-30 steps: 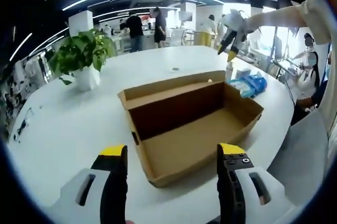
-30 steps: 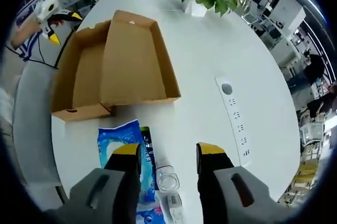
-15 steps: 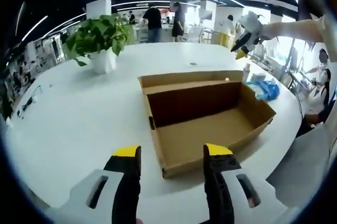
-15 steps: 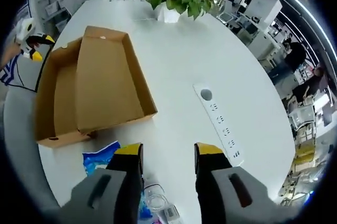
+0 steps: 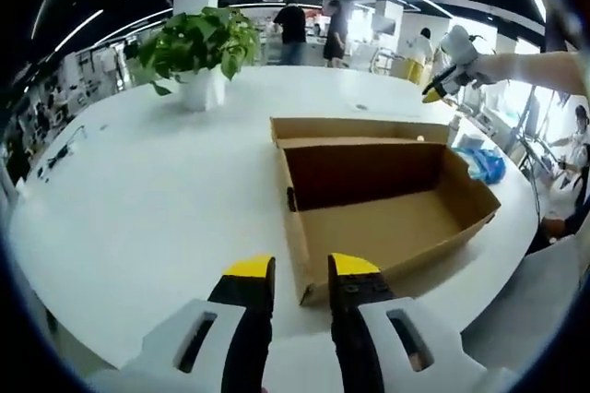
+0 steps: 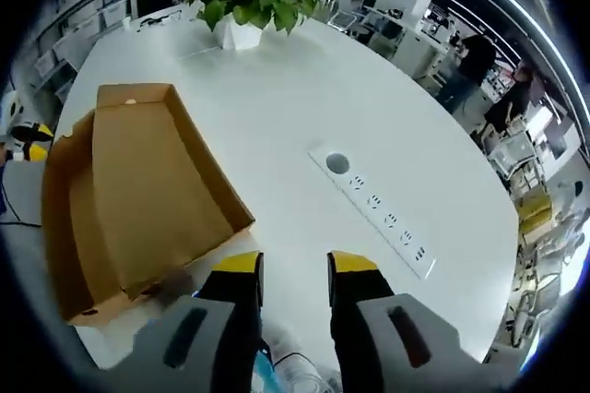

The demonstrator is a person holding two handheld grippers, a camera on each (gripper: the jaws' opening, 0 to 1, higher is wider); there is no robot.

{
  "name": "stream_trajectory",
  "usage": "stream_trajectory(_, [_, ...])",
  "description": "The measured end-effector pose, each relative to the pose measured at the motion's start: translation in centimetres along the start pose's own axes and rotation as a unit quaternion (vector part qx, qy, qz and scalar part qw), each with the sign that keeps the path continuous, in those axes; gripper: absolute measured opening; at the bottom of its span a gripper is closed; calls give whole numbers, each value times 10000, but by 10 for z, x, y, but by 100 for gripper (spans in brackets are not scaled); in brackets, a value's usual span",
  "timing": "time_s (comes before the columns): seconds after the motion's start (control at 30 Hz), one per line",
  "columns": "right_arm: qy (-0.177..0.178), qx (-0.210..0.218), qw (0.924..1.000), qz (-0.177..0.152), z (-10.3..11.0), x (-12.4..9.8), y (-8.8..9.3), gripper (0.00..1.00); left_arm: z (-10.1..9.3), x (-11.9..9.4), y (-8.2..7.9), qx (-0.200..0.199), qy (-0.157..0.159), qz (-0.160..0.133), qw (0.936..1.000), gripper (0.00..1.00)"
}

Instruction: Operate the shoe box by opening the lid, removing the specified soft item, and placing it in the target area until the item is outside and the box remains undamaged.

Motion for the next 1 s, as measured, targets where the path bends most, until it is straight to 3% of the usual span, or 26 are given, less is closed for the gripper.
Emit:
stream_trajectory(0.17, [-116, 1014, 9947, -137, 4, 12, 8, 20, -2, 5, 2, -144, -12, 72, 9999, 10])
stream_trajectory(0.33, [-205, 1561, 9874, -159, 9, 22, 14, 18, -6, 5, 2, -205, -61, 120, 9997, 3])
stream_trajectory(0.77, [-442, 2240, 9734, -174, 29, 44, 19, 14, -6, 5, 8, -367, -139, 63, 9992, 2])
stream_trajectory(0.83, [-495, 2477, 9671, -289, 31, 46, 17, 16, -6, 5, 8, -379, -147, 43, 9992, 2])
stream_trajectory(0.9, [-400, 2516, 9663, -362, 30, 46, 16, 17, -6, 5, 8, -378, -156, 37, 9992, 2])
stream_trajectory(1.0, [-527, 2682, 9612, -366, 34, 48, 15, 16, -7, 5, 8, -364, -171, 25, 9992, 2])
Point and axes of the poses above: the point that each gripper's makers call its tool centre point, and the gripper's own axes: x roughly forward along the fingers, z roughly to its left, y roughly out of its underside, the point moved 9 cm from there along -x, roughly backward along the fingers, and after that the axes turned 9 degrees about -y, right-handed, at the moved point
